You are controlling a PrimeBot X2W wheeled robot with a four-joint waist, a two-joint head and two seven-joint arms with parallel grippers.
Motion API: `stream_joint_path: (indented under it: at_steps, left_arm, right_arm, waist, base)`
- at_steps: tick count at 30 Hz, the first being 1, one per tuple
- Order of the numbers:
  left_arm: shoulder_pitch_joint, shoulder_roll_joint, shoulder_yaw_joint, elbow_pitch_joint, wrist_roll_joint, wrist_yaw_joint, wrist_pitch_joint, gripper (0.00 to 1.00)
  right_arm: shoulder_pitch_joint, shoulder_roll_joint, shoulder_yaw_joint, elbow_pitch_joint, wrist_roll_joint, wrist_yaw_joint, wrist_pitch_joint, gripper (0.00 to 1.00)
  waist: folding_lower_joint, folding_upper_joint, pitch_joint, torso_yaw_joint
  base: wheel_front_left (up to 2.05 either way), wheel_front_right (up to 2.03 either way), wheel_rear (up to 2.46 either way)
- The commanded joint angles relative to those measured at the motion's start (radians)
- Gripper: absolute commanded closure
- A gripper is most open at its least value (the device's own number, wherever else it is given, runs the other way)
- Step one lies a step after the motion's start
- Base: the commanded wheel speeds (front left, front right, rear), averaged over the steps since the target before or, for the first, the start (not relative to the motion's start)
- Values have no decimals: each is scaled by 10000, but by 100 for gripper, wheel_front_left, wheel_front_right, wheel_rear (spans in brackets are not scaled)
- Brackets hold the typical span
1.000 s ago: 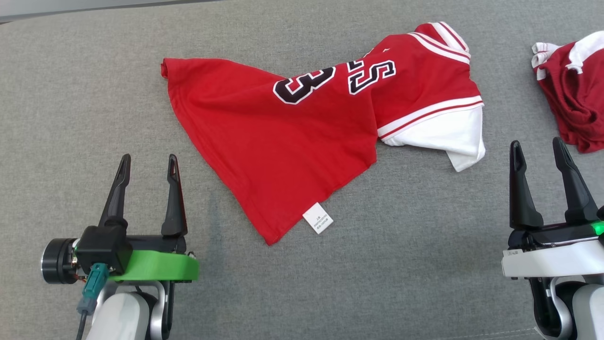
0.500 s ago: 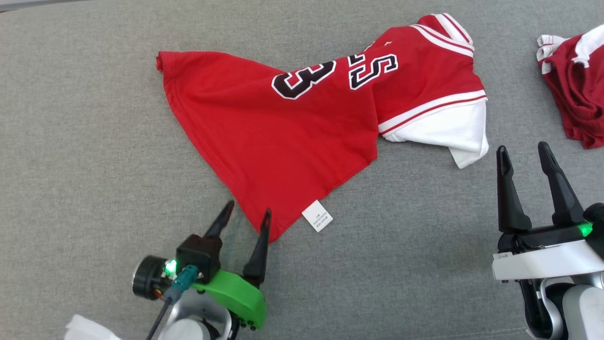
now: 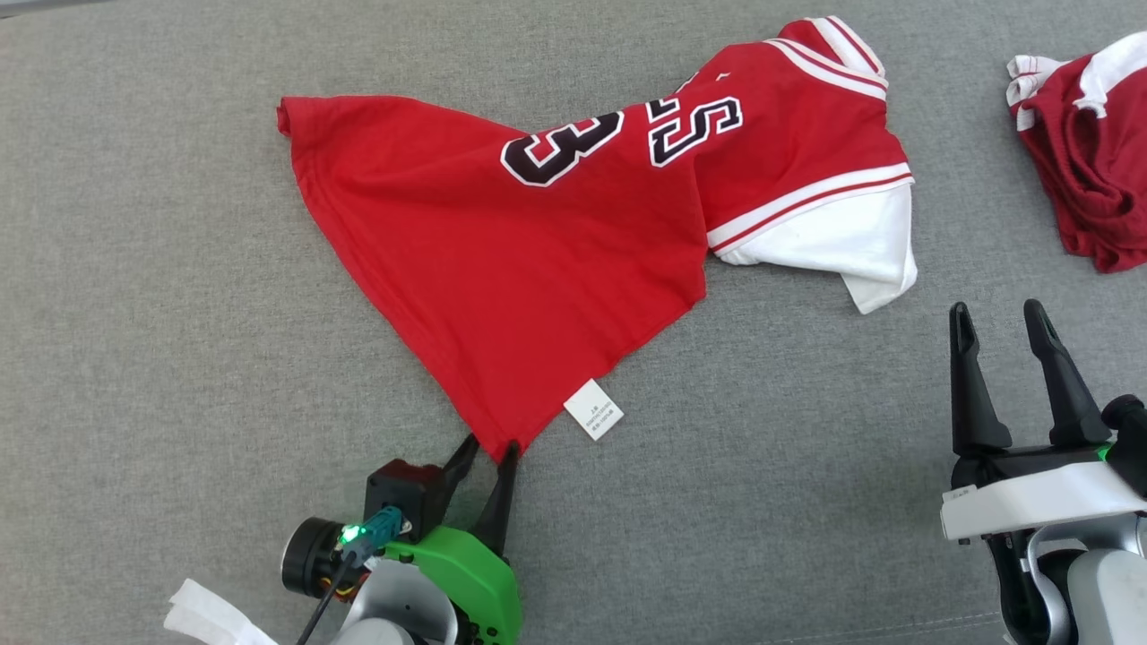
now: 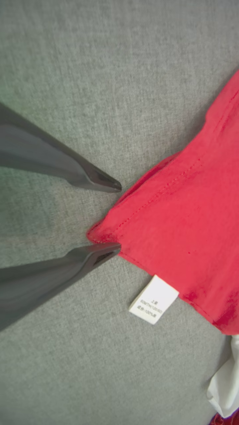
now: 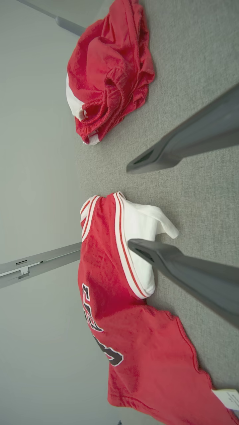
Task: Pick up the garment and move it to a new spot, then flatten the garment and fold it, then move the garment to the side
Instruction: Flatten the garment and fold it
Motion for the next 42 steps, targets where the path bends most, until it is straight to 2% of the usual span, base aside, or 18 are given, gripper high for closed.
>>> stream_joint_path:
  at_steps: [1, 2, 16, 17, 18, 19, 23, 26, 33, 42]
  left_arm:
    - [-66, 16, -58, 160, -65, -16, 80, 78]
    - [-112, 36, -54, 208, -61, -14, 67, 100]
    - [-798, 164, 109, 544, 31, 35, -473, 100]
    - [-814, 159, 123, 546, 23, 43, -566, 100]
    - [-846, 159, 154, 532, 12, 60, -674, 100]
    - [-858, 169, 192, 512, -6, 76, -760, 100]
    - [-877, 224, 438, 217, -92, 161, -1330, 100]
    - [-878, 380, 775, -257, -85, 305, -1804, 100]
    - [-919, 1332, 1873, -2089, 384, 975, -2587, 100]
    - [-1871, 2482, 2952, -4556, 784, 1185, -2570, 100]
  right_arm:
    - [-75, -86, -1, 211, 38, 0, 49, 0]
    - [-121, -113, 11, 421, 79, 0, 98, 0]
    - [-2087, -576, 1155, 3445, 719, 0, -141, 0]
    - [-2161, -599, 1168, 3579, 763, 0, -190, 47]
    - [-2231, -615, 1187, 3709, 821, 0, -256, 85]
    - [-2247, -607, 1179, 3789, 929, 0, -299, 100]
    - [-2177, -824, 1292, 3729, 1146, 0, -538, 100]
    - [-2049, -1031, 1213, 3251, 1126, 0, -701, 100]
    - [-1903, -1511, 734, 1415, 974, 0, -749, 100]
    - [-2759, -2397, -574, -1429, 501, 0, 68, 100]
  waist:
    - [0, 0, 22, -19]
    - [0, 0, 50, -18]
    - [0, 0, 591, 323]
    - [0, 0, 596, 356]
    - [0, 0, 602, 382]
    - [0, 0, 599, 393]
    - [0, 0, 549, 377]
    - [0, 0, 461, 314]
    - [0, 0, -42, 89]
    - [0, 0, -921, 49]
  base:
    - [0, 0, 0]
    - [0, 0, 0]
    - [0, 0, 0]
    - [0, 0, 0]
    - [0, 0, 0]
    - [0, 0, 0]
    - [0, 0, 0]
    - [0, 0, 0]
    - [0, 0, 0]
    - [0, 0, 0]
